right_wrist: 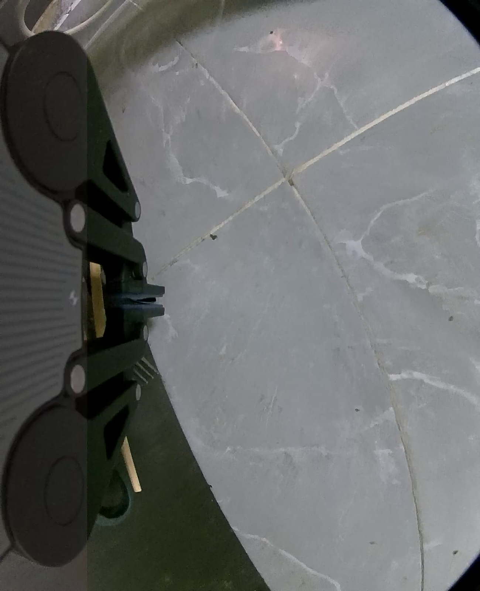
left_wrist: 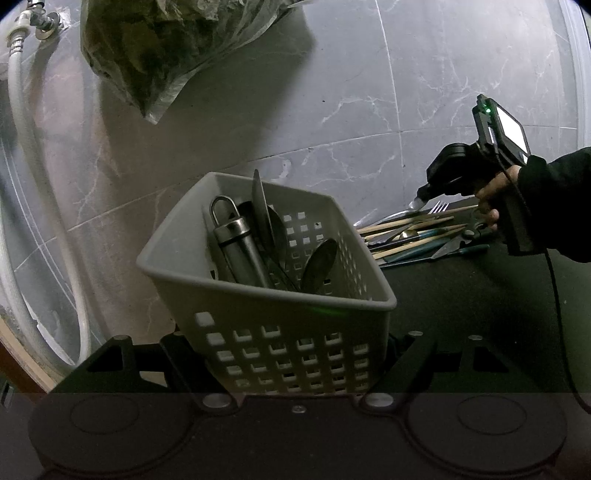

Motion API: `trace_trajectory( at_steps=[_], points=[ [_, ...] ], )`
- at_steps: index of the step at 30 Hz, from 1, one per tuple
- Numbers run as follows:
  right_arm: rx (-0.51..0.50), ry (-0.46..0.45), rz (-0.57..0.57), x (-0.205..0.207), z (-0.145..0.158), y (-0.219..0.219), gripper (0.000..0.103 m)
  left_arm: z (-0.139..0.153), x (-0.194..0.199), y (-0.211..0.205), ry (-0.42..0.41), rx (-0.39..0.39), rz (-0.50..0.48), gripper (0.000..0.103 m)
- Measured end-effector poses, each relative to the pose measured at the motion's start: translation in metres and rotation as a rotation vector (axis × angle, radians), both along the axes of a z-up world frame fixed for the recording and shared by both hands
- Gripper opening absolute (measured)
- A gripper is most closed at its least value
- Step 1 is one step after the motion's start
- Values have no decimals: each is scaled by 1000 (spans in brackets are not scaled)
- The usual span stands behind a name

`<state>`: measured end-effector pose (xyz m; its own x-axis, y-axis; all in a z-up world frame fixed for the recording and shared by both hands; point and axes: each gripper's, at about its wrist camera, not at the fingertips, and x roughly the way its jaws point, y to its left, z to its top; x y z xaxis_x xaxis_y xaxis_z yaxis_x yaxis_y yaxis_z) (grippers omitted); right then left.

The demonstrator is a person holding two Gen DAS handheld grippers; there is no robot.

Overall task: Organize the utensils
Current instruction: 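Grasp a silver spoon from the pile with the right gripper, then lift the silver spoon over the caddy with the right gripper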

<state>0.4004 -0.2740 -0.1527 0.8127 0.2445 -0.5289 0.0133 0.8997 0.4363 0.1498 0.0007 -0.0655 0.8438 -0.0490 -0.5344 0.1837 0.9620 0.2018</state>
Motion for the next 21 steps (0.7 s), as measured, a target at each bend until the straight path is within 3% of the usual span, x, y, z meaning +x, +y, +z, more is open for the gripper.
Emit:
trace_trajectory(
  at_steps=[21],
  points=[
    [-86,-221,10,-85,91,12,2,10,16,3,71,-14,11,79]
  ],
)
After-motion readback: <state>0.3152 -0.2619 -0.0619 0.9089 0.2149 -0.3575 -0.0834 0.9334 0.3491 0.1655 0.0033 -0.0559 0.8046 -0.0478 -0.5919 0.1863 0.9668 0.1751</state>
